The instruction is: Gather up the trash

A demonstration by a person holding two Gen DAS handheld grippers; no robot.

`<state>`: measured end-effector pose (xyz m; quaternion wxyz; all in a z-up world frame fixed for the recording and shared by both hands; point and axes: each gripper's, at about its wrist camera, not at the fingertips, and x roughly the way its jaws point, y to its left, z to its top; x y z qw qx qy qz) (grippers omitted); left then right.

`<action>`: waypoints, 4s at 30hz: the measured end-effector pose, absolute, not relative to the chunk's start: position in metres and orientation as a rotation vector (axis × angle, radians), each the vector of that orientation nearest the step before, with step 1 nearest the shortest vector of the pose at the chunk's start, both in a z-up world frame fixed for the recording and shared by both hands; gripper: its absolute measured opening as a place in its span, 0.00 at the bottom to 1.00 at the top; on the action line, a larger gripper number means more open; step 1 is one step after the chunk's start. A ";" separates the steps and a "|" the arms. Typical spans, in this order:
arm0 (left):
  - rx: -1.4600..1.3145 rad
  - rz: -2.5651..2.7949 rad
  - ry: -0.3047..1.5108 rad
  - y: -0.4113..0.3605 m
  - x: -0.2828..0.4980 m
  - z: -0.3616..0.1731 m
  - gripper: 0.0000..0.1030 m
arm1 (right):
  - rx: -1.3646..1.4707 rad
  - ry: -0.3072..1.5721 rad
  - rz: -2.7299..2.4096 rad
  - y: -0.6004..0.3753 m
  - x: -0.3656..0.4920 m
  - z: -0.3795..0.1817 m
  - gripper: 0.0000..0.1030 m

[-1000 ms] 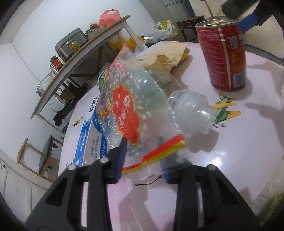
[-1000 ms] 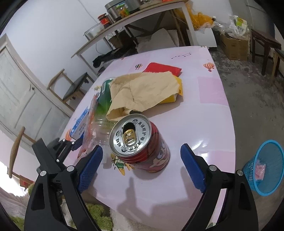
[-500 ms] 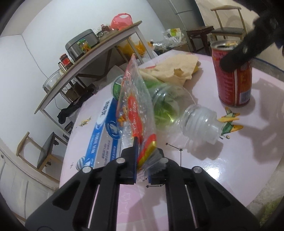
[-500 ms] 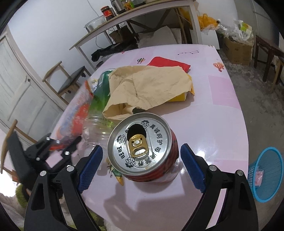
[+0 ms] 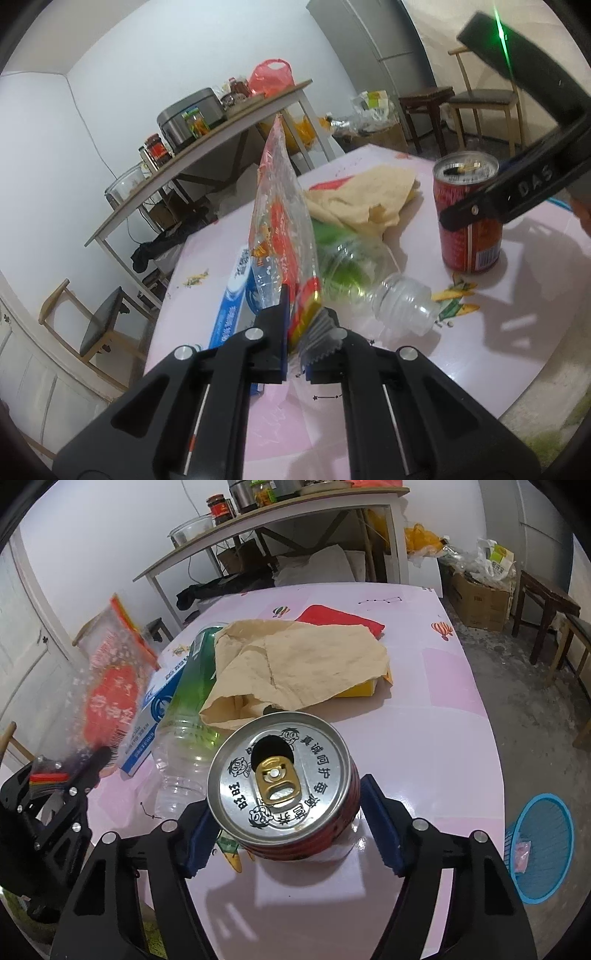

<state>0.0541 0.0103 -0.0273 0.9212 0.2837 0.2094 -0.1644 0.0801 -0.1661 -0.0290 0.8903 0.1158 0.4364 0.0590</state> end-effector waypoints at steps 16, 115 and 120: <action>0.516 -0.315 0.329 0.007 0.039 0.015 0.05 | 0.266 0.878 0.111 -0.178 0.070 -0.012 0.67; -0.057 -0.496 0.713 0.021 0.202 0.120 0.70 | 1.470 1.130 0.048 -0.472 0.214 -0.372 0.73; -0.099 -0.380 0.742 0.068 0.220 0.116 0.70 | 1.653 1.245 0.014 -0.454 0.279 -0.485 0.68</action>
